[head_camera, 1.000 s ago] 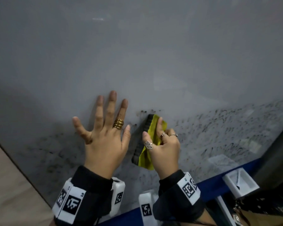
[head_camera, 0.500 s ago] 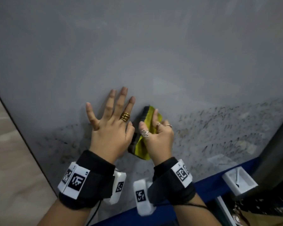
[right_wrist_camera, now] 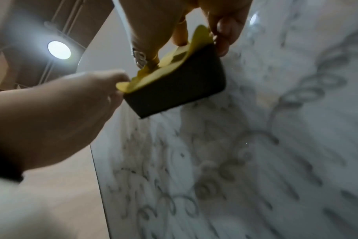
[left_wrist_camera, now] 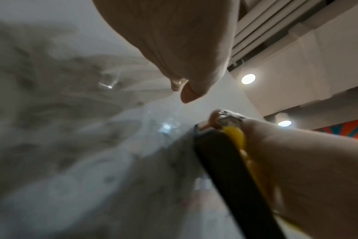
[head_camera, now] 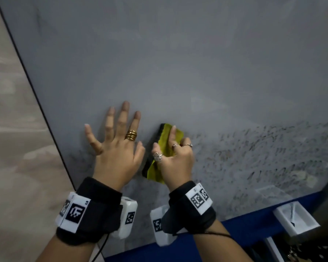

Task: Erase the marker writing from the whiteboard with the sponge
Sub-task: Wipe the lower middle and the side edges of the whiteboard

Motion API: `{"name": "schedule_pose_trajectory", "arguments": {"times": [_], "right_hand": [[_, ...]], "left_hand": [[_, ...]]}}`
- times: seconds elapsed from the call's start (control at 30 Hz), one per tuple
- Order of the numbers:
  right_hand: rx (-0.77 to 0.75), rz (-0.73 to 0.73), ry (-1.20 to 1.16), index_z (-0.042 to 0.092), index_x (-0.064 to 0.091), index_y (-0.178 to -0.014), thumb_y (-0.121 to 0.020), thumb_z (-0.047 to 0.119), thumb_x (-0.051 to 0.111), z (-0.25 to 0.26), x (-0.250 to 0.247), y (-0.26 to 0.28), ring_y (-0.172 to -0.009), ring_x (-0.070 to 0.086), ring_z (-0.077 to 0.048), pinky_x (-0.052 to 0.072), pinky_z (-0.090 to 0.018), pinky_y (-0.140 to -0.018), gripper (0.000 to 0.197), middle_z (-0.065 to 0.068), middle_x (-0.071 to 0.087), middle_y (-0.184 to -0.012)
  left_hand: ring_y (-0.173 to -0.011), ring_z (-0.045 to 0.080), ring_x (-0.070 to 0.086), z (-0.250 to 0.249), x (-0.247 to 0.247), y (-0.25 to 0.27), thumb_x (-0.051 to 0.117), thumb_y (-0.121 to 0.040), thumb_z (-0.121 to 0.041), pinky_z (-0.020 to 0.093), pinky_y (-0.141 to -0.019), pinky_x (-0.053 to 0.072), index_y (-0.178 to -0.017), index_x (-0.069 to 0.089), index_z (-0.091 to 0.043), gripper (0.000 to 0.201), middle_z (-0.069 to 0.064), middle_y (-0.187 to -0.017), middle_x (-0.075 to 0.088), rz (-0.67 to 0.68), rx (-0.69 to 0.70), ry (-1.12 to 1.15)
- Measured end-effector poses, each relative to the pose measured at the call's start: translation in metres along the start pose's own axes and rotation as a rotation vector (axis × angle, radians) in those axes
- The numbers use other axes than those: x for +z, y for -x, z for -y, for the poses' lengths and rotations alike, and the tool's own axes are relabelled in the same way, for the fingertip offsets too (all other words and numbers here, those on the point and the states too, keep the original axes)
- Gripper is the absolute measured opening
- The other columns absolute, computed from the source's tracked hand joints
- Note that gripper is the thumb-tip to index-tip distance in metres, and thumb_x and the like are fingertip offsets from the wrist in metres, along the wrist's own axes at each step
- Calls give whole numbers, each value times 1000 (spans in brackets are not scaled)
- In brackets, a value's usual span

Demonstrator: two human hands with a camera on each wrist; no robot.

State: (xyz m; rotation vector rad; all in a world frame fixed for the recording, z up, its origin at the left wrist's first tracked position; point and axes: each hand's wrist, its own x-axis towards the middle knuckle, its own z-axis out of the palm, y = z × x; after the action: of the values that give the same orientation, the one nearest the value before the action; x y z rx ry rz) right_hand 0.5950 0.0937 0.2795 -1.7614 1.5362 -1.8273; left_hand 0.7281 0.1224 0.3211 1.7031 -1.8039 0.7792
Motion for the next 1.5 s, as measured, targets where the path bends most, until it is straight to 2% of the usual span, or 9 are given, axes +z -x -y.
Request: {"name": "schedule_pose_trajectory", "arguments": {"times": [0.13,0.3,0.5,0.63,0.83,1.0,1.17,1.37,1.5], "right_hand": [[-77,2,64,27,49,-133,-64,63,48,-2,-9,-1,-95,58,-31,41,-22,-82,78,-16,50,-103],[67,-217,52,22,49,-134,-66,49,60,-13,-31,-33,-86,56,-30,47,-31,-82,74,-5,41,-93],[-399,119,259,26,55,-126,-68,47,51,27,38,20,-49,58,-30,48,-26,-44,62,-22,54,-110],[-611,203,423,29,66,-117,-67,44,47,20,22,12,-46,56,-27,43,-22,-42,55,-18,59,-110],[-594,215,458,27,69,-111,-54,42,66,41,18,7,-44,56,-26,41,-18,-41,59,-19,66,-102],[-754,365,511,33,72,-104,-32,44,82,95,63,28,-43,55,-20,38,-16,-43,74,-9,68,-99],[-859,493,603,39,72,-97,-25,44,82,77,44,24,-42,55,-20,39,-18,-45,72,-5,67,-97],[-882,503,645,36,72,-98,-29,40,82,76,31,10,-44,54,-23,39,-20,-46,69,-6,66,-97],[-959,569,655,39,70,-97,-45,38,81,109,72,40,-51,57,-18,36,-19,-48,53,1,64,-95]], "left_hand": [[-146,25,0,37,-1,17,30,-85,-45,67,-103,-5,-151,21,-27,69,2,-160,1,10,-100,14],[-145,27,-3,68,2,33,33,-86,-45,65,-105,-3,-151,17,-26,70,12,-159,-1,-58,-269,61],[-144,20,3,75,6,50,37,-86,-37,52,-112,-4,-152,-4,-23,79,7,-158,-12,-66,-402,364],[-142,26,18,83,9,53,36,-85,-29,45,-117,11,-152,4,-13,76,12,-156,16,-153,-491,724],[-141,12,28,106,10,57,40,-75,-35,48,-115,25,-139,27,-48,66,-6,-153,30,-146,-507,1194],[-113,-9,51,109,-14,54,32,-80,-24,6,-89,39,-133,39,-23,54,-7,-132,50,-127,-443,1283],[-103,5,57,128,-16,43,37,-82,-36,33,-99,36,-114,52,-38,36,-15,-120,58,-42,-572,1300],[-104,18,57,130,-16,35,24,-101,-21,39,-101,37,-111,55,-29,33,-2,-118,61,-39,-620,1455],[-98,13,60,123,-22,33,31,-83,-38,30,-89,44,-109,54,-26,36,-3,-111,64,-50,-610,1494]]}}
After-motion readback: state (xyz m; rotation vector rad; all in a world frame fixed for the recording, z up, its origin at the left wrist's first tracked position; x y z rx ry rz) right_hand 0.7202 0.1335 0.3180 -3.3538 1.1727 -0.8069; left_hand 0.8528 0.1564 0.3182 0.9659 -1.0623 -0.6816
